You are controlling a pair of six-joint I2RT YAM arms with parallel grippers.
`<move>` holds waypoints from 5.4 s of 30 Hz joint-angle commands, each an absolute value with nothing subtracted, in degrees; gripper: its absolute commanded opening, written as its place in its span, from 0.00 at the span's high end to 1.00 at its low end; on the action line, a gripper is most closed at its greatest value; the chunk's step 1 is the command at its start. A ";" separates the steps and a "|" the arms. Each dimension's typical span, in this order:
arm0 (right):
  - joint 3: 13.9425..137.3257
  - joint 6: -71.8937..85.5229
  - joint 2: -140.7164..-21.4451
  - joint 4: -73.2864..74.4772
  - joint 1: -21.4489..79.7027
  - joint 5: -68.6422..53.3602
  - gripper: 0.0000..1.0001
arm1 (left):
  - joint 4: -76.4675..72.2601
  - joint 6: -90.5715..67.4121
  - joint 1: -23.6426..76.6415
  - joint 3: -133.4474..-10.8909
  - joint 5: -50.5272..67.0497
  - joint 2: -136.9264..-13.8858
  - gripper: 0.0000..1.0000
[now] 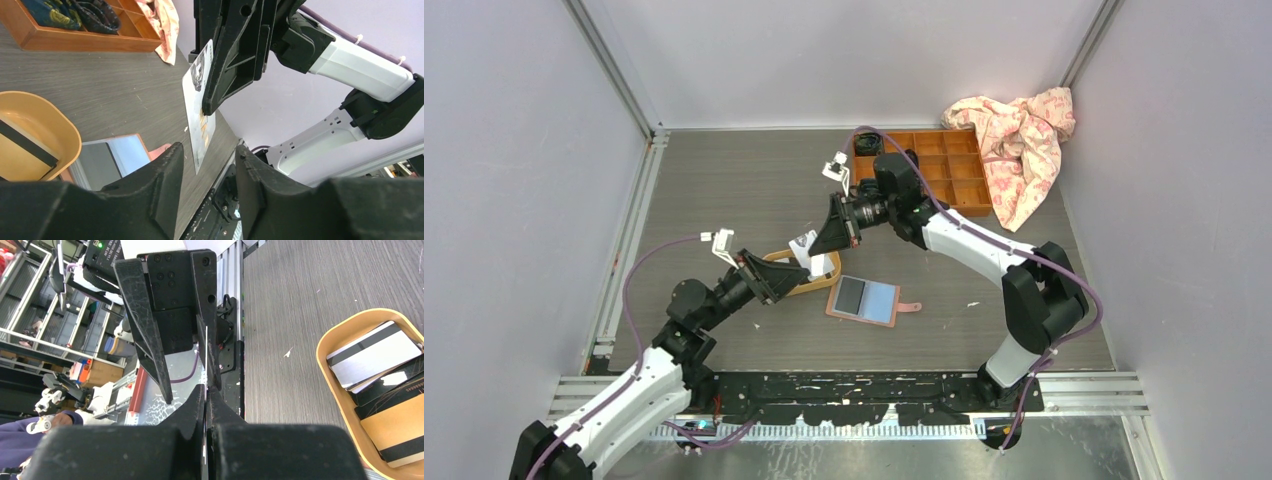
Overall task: Put the credit cards into the card holder
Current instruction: Insert the credit card into the card slot.
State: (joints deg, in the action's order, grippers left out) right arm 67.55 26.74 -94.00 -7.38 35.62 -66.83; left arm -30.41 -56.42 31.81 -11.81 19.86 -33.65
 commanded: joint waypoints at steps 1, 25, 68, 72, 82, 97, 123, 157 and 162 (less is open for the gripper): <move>67.33 28.10 -91.19 -11.95 36.49 -68.10 0.99 | -34.79 -54.53 33.37 -15.21 18.71 -35.67 0.60; 62.83 -20.10 -76.29 17.16 26.60 -58.55 0.00 | -23.83 -52.27 34.63 -11.44 24.39 -31.72 1.00; 38.10 -76.64 -71.46 32.90 36.34 -25.77 0.06 | -40.47 -38.01 52.37 -16.61 10.32 -70.06 1.00; 36.35 -81.53 -69.74 34.52 34.04 -24.49 0.10 | -41.55 -36.61 52.45 -18.33 10.98 -74.10 1.00; 36.60 -83.77 -73.77 34.79 34.29 -18.60 0.35 | -48.82 -37.95 52.56 -19.79 14.96 -82.59 1.00; 34.24 -84.68 -73.47 28.70 34.30 -11.11 0.84 | -32.80 -39.45 52.72 -22.03 12.55 -75.47 1.00; 46.77 -44.48 -70.76 25.87 24.38 -26.17 0.17 | -29.58 -55.64 56.07 -28.88 -3.61 -81.57 1.00; 59.90 -16.06 -91.19 20.14 29.28 -37.19 0.55 | -2.97 -42.63 55.95 -23.56 -4.95 -55.94 1.00; 64.57 -9.66 -97.47 18.67 34.42 -32.93 0.68 | 9.90 -43.99 55.98 -20.84 -8.18 -41.06 1.00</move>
State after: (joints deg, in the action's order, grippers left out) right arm 60.53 -14.26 -94.85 21.58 31.94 -36.75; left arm -3.84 -44.99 55.88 -22.83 -5.02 -49.91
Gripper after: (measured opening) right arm 0.353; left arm 0.009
